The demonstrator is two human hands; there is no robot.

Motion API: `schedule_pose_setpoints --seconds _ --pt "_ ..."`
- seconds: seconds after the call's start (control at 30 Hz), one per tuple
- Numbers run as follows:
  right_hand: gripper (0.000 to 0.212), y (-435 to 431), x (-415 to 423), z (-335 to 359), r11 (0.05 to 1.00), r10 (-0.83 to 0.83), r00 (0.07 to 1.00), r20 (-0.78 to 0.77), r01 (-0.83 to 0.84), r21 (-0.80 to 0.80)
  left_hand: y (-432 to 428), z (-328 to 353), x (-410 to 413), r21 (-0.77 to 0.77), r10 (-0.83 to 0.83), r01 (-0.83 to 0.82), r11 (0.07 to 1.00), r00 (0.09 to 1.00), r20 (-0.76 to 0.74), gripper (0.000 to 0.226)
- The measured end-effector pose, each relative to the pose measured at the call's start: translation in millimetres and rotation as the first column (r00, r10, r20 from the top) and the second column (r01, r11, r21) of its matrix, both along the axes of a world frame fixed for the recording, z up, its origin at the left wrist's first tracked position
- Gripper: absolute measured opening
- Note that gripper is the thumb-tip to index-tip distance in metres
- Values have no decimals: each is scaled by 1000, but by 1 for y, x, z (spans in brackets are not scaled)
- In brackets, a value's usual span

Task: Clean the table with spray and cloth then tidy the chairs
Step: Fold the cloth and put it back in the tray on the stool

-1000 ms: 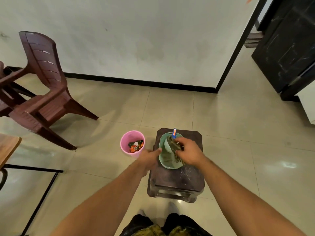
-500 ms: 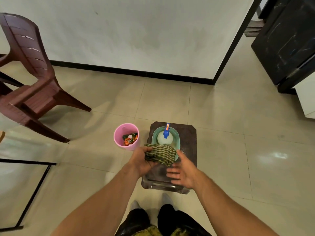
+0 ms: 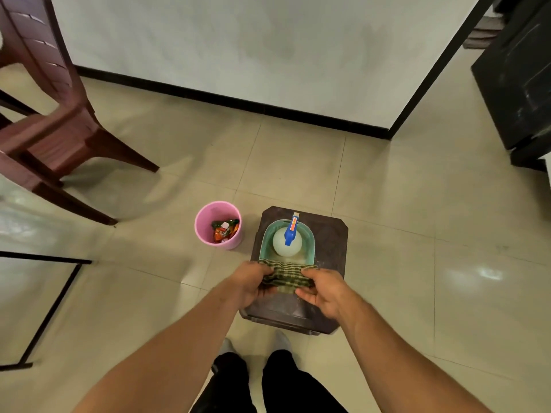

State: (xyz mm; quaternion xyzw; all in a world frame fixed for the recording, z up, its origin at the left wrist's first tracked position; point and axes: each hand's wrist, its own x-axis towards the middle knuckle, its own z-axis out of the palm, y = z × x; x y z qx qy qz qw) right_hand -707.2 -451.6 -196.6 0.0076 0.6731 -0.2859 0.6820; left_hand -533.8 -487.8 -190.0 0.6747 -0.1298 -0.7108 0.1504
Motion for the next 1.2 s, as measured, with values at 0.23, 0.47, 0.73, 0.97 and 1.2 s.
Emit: schedule_pose_setpoints --seconds 0.23,0.47,0.73,0.97,1.2 --pt "12 -30 -6 -23 999 36 998 -54 -34 31 -25 -27 -4 -39 -38 41 998 997 65 18" --pt "14 -16 7 -78 978 148 960 -238 -106 180 -4 -80 -1 31 -372 383 923 870 324 11" --pt "14 1 11 -88 944 330 827 -456 -299 141 5 -82 5 -64 -360 450 891 785 505 25" --pt "36 22 10 -87 699 669 431 -606 -641 316 22 -91 16 38 -535 633 773 618 576 33" --pt "48 36 20 -51 552 599 69 -798 -757 349 28 -55 29 104 -674 831 547 364 643 58"
